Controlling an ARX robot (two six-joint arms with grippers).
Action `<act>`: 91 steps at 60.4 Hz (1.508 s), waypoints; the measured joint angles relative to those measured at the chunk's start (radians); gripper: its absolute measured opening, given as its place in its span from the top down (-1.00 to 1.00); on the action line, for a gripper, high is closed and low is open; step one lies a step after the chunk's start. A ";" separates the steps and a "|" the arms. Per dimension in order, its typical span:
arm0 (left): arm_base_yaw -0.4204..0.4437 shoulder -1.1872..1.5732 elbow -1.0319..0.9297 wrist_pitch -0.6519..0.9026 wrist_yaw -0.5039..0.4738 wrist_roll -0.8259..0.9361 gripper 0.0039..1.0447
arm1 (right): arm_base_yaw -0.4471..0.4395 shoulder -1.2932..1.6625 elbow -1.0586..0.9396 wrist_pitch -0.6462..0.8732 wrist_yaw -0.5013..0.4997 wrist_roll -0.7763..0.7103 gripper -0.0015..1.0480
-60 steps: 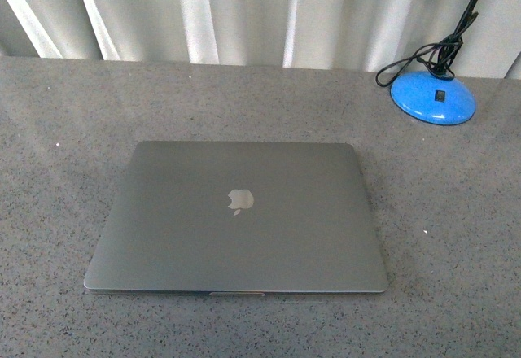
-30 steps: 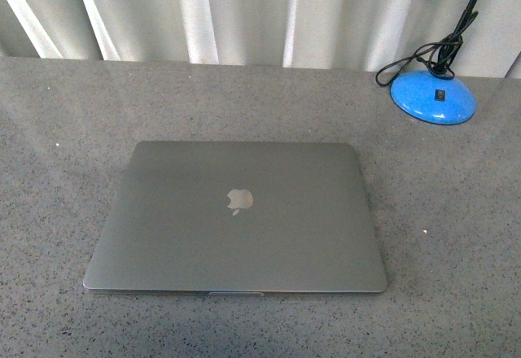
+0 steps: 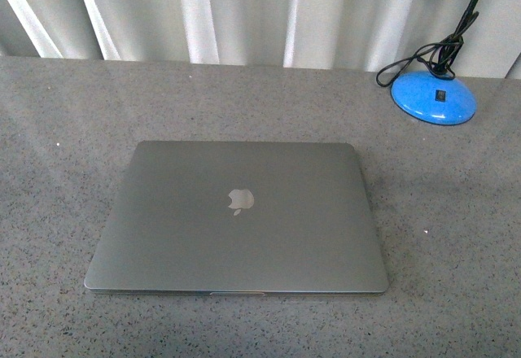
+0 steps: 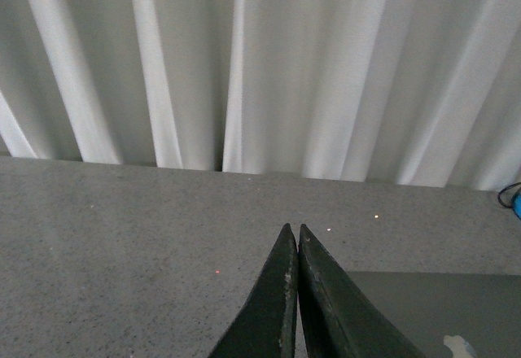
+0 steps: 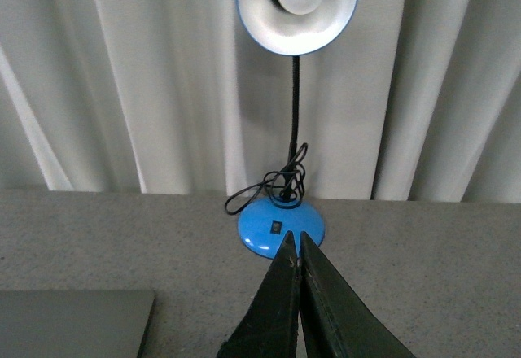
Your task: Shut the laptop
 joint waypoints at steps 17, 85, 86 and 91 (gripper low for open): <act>-0.100 -0.145 -0.040 -0.078 -0.092 0.003 0.94 | -0.001 -0.179 -0.063 -0.095 -0.003 0.000 0.98; -0.101 -0.503 -0.040 -0.440 -0.092 0.003 0.94 | -0.001 -0.767 -0.065 -0.695 -0.003 0.003 0.98; -0.101 -0.503 -0.040 -0.441 -0.092 0.003 0.94 | -0.001 -0.783 -0.065 -0.698 -0.002 0.003 0.98; -0.101 -0.504 -0.040 -0.441 -0.092 0.003 0.94 | -0.001 -0.803 -0.065 -0.702 -0.002 0.003 0.98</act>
